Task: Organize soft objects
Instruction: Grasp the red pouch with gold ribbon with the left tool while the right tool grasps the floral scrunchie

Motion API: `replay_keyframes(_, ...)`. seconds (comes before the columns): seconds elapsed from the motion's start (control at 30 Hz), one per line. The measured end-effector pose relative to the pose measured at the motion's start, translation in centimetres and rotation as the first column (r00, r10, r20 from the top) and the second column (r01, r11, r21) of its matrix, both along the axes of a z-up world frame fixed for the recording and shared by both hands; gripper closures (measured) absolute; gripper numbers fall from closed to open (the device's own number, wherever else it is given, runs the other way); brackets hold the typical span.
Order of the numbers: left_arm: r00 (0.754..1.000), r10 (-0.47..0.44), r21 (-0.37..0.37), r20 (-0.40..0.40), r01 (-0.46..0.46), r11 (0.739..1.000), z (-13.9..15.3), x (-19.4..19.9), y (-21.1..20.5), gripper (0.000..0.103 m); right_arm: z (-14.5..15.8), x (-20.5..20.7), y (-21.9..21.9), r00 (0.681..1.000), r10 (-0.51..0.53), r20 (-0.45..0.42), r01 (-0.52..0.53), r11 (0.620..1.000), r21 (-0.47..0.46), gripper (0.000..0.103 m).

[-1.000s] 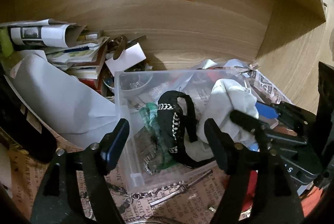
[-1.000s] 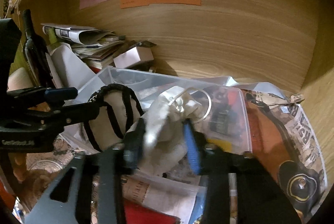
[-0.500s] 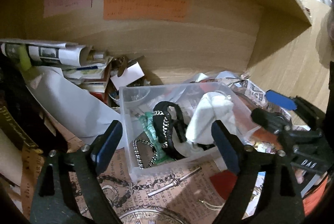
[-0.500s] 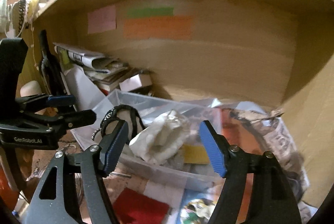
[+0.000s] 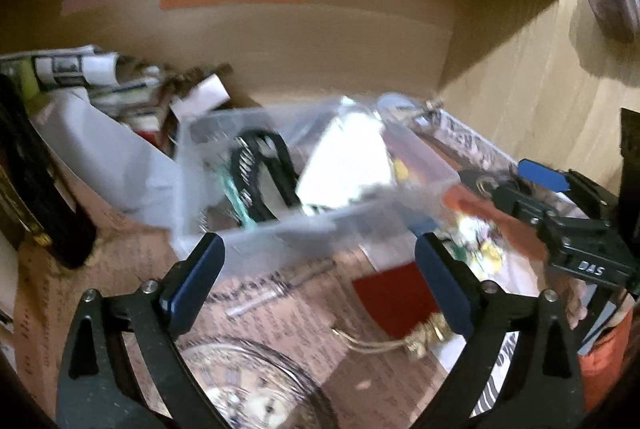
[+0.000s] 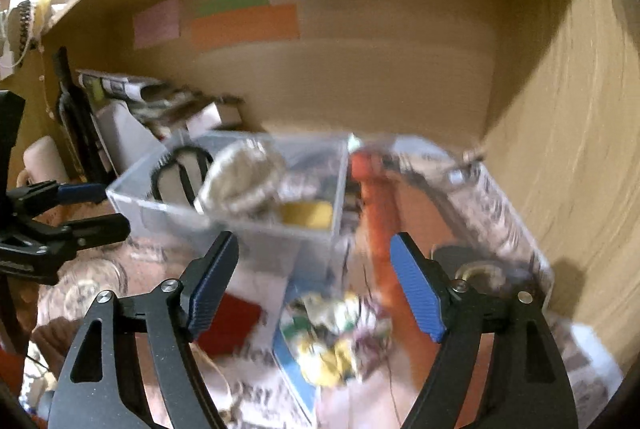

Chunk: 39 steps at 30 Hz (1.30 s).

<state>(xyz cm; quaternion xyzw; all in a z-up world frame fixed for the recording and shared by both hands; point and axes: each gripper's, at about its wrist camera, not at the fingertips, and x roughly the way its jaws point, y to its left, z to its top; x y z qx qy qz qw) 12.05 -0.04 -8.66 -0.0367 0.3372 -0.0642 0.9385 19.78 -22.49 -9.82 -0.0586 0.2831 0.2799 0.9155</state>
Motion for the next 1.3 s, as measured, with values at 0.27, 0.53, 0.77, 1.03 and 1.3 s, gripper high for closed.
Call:
replay_keyframes(0.27,0.994,-0.058,-0.016,-0.088,0.057,0.998,-3.1,-0.1,-2.9,0.006,-4.1,0.4,-2.1,0.989,-0.022,-0.143,0.023,1.0,0.007,0.027)
replay_keyframes(0.53,0.987,-0.079,0.02,-0.138,0.083,0.996,-5.6,0.6,-6.0,0.006,-5.7,0.4,-1.4,0.986,-0.01,-0.169,0.002,0.999,-0.05,0.031)
replay_keyframes(0.77,0.978,-0.121,0.011,-0.167,0.125,0.992,-7.2,1.3,-7.3,0.01,-6.7,0.5,-0.4,0.983,0.011,-0.184,-0.031,0.994,-0.106,0.056)
replay_keyframes(1.03,0.975,-0.133,0.028,-0.18,0.14,0.99,-7.9,1.4,-7.9,0.043,-6.8,0.0,-0.2,0.984,0.035,-0.176,-0.055,0.993,-0.109,0.085)
replay_keyframes(1.3,0.977,-0.127,-0.019,-0.17,0.126,0.992,-7.2,0.8,-6.1,0.065,-5.4,-0.8,-1.0,0.988,0.039,-0.148,-0.047,0.998,-0.049,0.089)
